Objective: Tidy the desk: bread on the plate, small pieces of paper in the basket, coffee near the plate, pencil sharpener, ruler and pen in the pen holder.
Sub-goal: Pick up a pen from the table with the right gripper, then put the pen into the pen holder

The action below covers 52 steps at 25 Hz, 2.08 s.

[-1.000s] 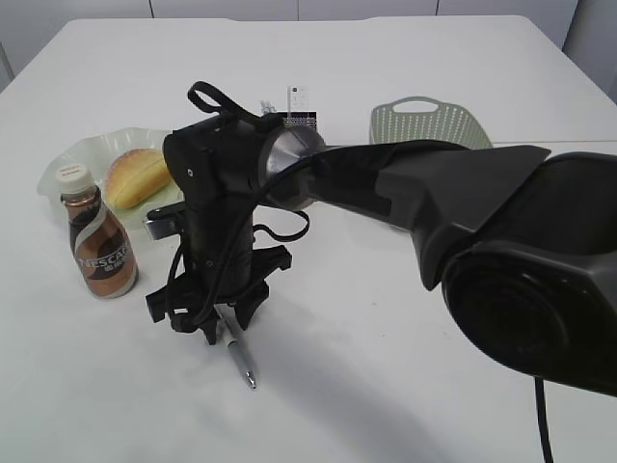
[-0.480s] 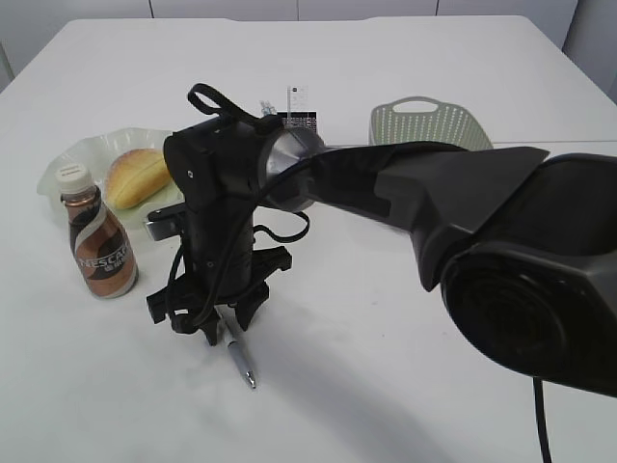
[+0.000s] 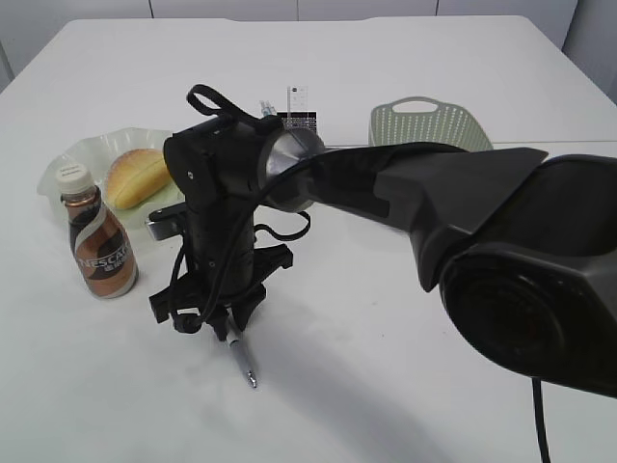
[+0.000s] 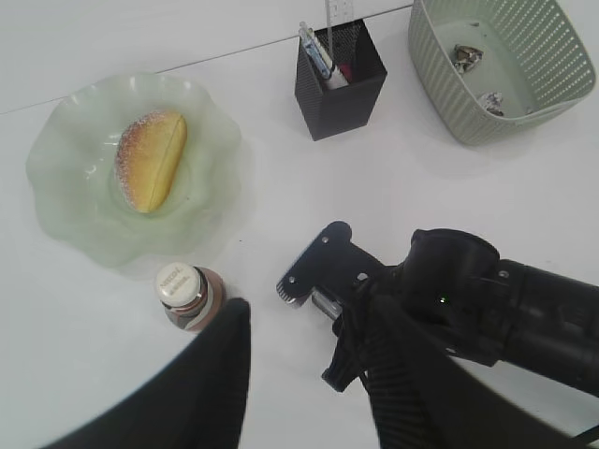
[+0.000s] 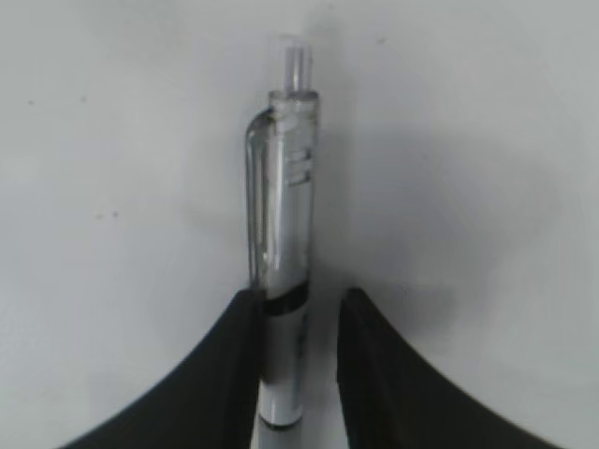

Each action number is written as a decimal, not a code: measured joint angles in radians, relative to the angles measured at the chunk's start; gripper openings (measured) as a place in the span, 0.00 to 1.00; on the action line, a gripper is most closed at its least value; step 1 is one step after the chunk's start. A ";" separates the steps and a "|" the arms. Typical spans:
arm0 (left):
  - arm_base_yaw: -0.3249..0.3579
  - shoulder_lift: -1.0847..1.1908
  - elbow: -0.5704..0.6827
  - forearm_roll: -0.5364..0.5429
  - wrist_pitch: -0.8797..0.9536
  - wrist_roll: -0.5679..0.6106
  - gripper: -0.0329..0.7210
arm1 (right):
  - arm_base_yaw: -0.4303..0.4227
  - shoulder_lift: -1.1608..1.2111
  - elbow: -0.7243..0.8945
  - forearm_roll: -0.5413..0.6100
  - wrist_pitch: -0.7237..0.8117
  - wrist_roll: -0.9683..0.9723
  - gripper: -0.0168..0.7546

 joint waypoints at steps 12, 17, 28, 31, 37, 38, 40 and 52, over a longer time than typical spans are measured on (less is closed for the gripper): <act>0.000 0.000 0.000 -0.002 0.000 -0.001 0.45 | 0.000 0.002 -0.003 -0.012 0.000 0.000 0.10; 0.000 0.000 0.000 -0.002 0.000 -0.001 0.45 | 0.000 -0.009 0.001 -0.014 -0.002 0.000 0.10; 0.000 0.000 0.000 -0.011 0.000 -0.001 0.45 | 0.000 -0.191 0.192 -0.103 -0.006 -0.025 0.10; 0.000 0.000 0.000 -0.017 0.000 -0.001 0.45 | 0.000 -0.281 0.351 -0.109 -0.067 -0.025 0.10; 0.000 0.000 0.000 -0.028 0.000 -0.001 0.45 | 0.000 -0.540 0.714 -0.110 -0.416 -0.038 0.10; 0.000 0.000 0.000 -0.032 0.000 -0.001 0.45 | 0.000 -0.581 0.772 -0.114 -0.487 -0.038 0.10; 0.000 0.000 0.000 -0.043 0.000 -0.001 0.45 | 0.000 -0.676 0.866 -0.125 -0.619 -0.040 0.10; 0.000 0.000 0.000 -0.067 0.000 -0.001 0.45 | -0.066 -0.888 1.102 -0.294 -1.186 -0.044 0.10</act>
